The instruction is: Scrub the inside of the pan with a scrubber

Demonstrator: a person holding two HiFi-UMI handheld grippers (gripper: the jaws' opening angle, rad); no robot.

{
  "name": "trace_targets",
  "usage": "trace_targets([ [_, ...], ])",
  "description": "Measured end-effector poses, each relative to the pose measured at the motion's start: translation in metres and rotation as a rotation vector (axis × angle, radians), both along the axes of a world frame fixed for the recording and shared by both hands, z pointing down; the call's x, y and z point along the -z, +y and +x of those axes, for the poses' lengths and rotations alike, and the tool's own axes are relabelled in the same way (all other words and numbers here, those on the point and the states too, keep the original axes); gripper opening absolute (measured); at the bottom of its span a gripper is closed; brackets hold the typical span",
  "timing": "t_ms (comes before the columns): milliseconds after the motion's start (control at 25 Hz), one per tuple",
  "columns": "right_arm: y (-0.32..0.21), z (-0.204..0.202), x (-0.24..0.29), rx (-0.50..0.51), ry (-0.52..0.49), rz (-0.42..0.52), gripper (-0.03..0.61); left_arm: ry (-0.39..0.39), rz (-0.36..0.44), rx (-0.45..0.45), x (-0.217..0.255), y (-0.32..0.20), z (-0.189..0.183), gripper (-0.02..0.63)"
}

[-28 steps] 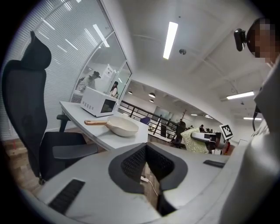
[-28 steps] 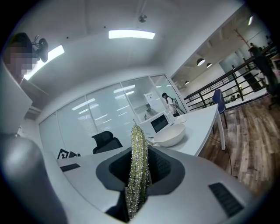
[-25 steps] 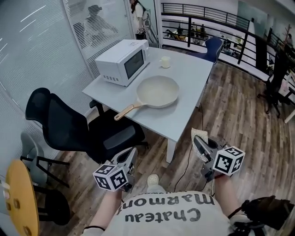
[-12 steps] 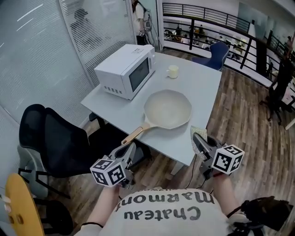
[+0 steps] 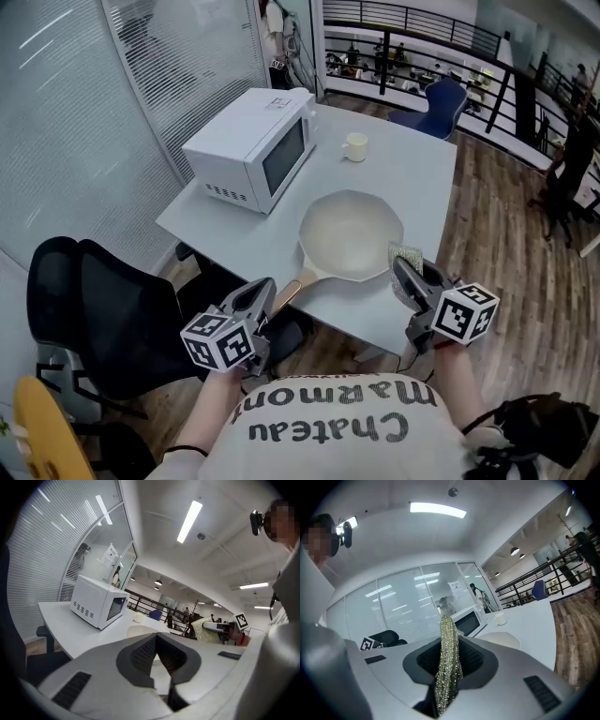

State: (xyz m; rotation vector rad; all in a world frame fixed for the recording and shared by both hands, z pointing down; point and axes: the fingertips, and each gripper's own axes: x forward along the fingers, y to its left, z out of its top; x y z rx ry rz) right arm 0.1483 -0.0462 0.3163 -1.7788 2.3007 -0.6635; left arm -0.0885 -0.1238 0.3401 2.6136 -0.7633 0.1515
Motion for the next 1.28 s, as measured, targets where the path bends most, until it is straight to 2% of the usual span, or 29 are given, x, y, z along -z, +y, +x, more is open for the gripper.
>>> trace_targets([
  [440, -0.039, -0.003, -0.019, 0.005, -0.002, -0.031, 0.057, -0.031, -0.015, -0.045, -0.028, -0.029, 0.016, -0.004],
  [560, -0.048, -0.003, -0.03, 0.02, 0.003, -0.071, 0.057, -0.08, -0.033, -0.071, -0.043, -0.034, 0.027, 0.047],
  [640, -0.055, -0.001, -0.039, 0.025, 0.01, -0.101, 0.057, -0.108, -0.071, -0.113, -0.056, -0.037, 0.038, 0.113],
  [680, -0.06, 0.001, -0.043, 0.029, 0.011, -0.114, 0.057, -0.129, -0.091, -0.138, -0.063, -0.037, 0.045, 0.167],
  [720, -0.065, 0.003, -0.047, 0.035, 0.008, -0.122, 0.057, -0.159, -0.105, -0.162, -0.07, -0.036, 0.052, 0.223],
  [880, -0.091, 0.01, -0.06, 0.068, -0.022, -0.131, 0.057, -0.354, -0.092, -0.238, -0.097, -0.033, 0.074, 0.298],
  [1000, -0.121, 0.014, -0.07, 0.095, -0.081, -0.146, 0.057, -0.507, -0.088, -0.306, -0.119, -0.03, 0.085, 0.318],
  [1120, -0.15, 0.002, -0.08, 0.175, -0.156, -0.143, 0.057, -0.616, -0.128, -0.345, -0.139, -0.029, 0.085, 0.318],
  [1200, -0.169, -0.009, -0.084, 0.255, -0.155, -0.125, 0.057, -0.667, -0.154, -0.344, -0.15, -0.03, 0.085, 0.318],
  [1280, -0.19, -0.022, -0.086, 0.348, -0.104, -0.102, 0.057, -0.719, -0.169, -0.349, -0.16, -0.032, 0.089, 0.318],
])
